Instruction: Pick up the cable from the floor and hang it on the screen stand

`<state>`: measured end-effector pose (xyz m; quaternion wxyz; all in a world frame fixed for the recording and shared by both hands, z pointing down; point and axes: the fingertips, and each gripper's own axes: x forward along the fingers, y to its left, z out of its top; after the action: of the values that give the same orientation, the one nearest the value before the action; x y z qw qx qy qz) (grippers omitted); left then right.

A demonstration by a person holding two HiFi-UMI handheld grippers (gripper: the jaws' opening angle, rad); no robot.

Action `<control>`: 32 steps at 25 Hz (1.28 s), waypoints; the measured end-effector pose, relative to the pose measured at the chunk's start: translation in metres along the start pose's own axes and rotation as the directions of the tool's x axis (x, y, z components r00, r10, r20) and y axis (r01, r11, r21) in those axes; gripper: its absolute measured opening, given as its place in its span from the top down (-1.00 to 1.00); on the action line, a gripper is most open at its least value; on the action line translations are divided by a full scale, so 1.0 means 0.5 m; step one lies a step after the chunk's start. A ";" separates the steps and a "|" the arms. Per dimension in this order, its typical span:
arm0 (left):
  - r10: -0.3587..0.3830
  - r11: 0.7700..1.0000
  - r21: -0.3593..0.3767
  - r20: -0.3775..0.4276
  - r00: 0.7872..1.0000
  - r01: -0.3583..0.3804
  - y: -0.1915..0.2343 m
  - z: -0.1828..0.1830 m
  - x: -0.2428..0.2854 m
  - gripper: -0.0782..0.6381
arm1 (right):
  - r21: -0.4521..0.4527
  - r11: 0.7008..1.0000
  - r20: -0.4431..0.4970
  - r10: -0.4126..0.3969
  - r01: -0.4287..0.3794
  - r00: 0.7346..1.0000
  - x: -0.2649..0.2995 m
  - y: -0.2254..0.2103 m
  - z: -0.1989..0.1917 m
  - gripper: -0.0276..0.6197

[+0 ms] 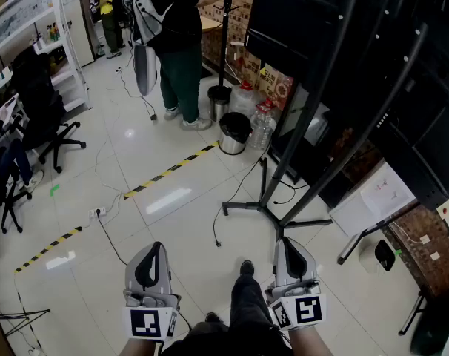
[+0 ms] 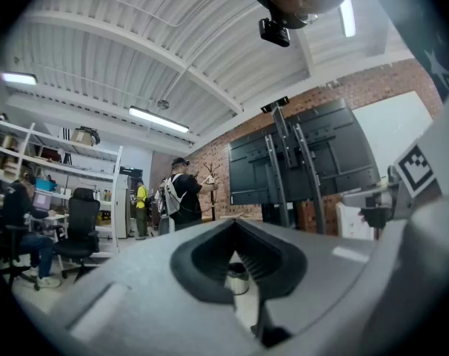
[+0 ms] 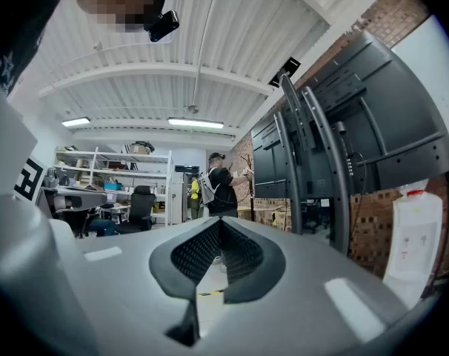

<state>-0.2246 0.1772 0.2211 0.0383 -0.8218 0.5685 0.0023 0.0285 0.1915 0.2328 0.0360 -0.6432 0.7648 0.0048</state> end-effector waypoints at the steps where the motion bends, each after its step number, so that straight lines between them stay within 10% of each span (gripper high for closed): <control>1: 0.002 1.000 0.002 0.000 1.000 -0.002 0.000 -0.006 0.012 0.77 | -0.003 1.000 0.006 0.011 -0.011 1.000 0.012 0.000 -0.009 0.90; 19: 0.149 0.983 0.100 0.027 0.989 -0.151 0.042 -0.123 0.446 0.77 | -0.083 0.977 -0.028 0.195 -0.197 0.980 0.458 -0.217 -0.193 0.90; 32: 0.194 0.979 0.077 -0.094 0.976 -0.187 0.107 -0.533 0.498 0.77 | -0.088 0.949 -0.190 0.282 -0.302 0.941 0.567 -0.219 -0.649 0.90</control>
<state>-0.1972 -0.0919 0.4720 0.0371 -0.7607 0.6458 -0.0547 0.0720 -0.1236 0.5435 -0.0699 -0.5215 0.8504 -0.0019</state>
